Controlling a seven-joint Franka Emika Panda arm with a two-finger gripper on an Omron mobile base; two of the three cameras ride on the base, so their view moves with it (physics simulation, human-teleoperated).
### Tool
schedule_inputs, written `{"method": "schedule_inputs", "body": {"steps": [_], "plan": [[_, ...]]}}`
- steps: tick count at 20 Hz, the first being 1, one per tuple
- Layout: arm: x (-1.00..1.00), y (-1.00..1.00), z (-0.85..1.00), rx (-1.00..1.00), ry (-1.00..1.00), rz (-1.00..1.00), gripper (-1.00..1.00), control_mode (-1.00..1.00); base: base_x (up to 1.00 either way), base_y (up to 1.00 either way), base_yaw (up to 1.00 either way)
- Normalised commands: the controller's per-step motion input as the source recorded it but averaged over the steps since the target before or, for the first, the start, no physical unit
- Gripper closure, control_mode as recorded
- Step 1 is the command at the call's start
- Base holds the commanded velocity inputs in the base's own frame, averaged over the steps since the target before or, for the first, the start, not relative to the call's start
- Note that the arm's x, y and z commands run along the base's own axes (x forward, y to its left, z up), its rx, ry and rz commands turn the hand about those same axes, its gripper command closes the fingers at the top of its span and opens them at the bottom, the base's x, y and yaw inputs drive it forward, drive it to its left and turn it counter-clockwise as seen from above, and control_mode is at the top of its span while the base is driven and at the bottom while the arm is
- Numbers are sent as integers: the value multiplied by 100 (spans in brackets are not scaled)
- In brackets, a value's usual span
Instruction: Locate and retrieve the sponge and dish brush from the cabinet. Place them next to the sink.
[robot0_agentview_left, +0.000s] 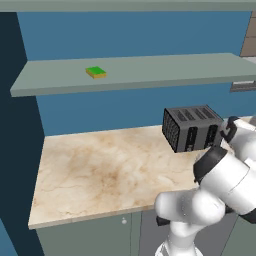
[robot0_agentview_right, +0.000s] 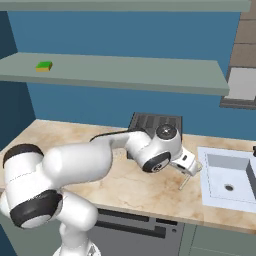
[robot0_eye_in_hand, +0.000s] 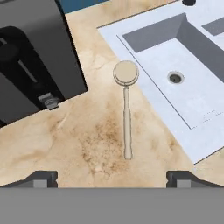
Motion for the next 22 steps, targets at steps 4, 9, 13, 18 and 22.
{"method": "schedule_inputs", "body": {"steps": [4, 9, 13, 18, 22], "plan": [[-37, 66, 69, -1, -3, 3, -100, -100, 0, 0, 0], [-48, 76, 52, -4, -8, 8, -100, -100, 0, 0, 0], [-51, 71, 54, -2, -10, 13, -100, -100, 0, 0, 0], [-50, 69, 49, -3, -13, 12, -100, -100, 0, 0, 0], [-45, 65, 56, -6, -15, 11, -100, -100, 0, 0, 0]]}}
